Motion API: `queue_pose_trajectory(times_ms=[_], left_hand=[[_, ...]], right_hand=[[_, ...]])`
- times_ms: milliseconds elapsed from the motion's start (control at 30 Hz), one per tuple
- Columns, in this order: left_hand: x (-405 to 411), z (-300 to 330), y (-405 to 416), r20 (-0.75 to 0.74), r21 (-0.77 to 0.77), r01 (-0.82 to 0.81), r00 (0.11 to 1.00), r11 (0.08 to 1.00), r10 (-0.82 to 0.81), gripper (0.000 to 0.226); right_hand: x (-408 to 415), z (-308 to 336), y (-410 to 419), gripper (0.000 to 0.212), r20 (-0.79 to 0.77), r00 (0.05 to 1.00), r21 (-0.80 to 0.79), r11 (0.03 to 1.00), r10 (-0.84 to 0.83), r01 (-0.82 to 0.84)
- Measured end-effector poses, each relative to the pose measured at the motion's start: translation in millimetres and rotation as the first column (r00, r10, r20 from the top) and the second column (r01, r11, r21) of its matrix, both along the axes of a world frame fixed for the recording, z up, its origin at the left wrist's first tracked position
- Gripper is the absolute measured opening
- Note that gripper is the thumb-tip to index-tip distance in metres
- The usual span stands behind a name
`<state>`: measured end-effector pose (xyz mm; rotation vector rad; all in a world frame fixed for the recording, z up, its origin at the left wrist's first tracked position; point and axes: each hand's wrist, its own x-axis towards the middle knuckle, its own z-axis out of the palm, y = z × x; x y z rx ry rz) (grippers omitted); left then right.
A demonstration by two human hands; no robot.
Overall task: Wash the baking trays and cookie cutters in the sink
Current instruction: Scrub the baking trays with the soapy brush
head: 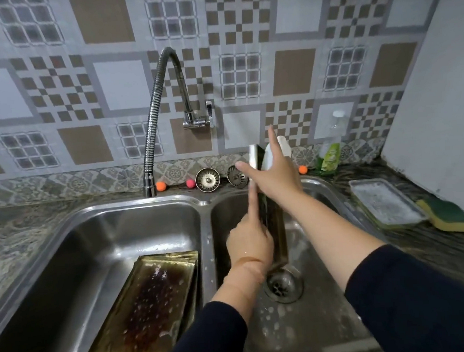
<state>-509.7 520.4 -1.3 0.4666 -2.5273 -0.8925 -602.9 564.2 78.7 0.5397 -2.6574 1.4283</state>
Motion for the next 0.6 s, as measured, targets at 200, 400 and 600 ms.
queue_pose_trajectory(times_ms=[200,400,600], left_hand=[[3,-5,15,-0.041,-0.155,0.098,0.994,0.983,-0.106,0.066],[-5,-18,-35,0.135,0.268,0.036,0.988,0.963,-0.074,0.062],[-7,-20,-46,-0.163,0.466,0.127,0.985,0.875,-0.056,0.059]], right_hand=[[0,-6,9,0.074,-0.068,0.979,-0.032,0.981,-0.193,0.191],[-3,16,52,0.066,0.042,0.996,-0.381,0.920,-0.079,0.089],[-14,5,77,0.060,0.179,0.984,-0.491,0.865,-0.016,0.104]])
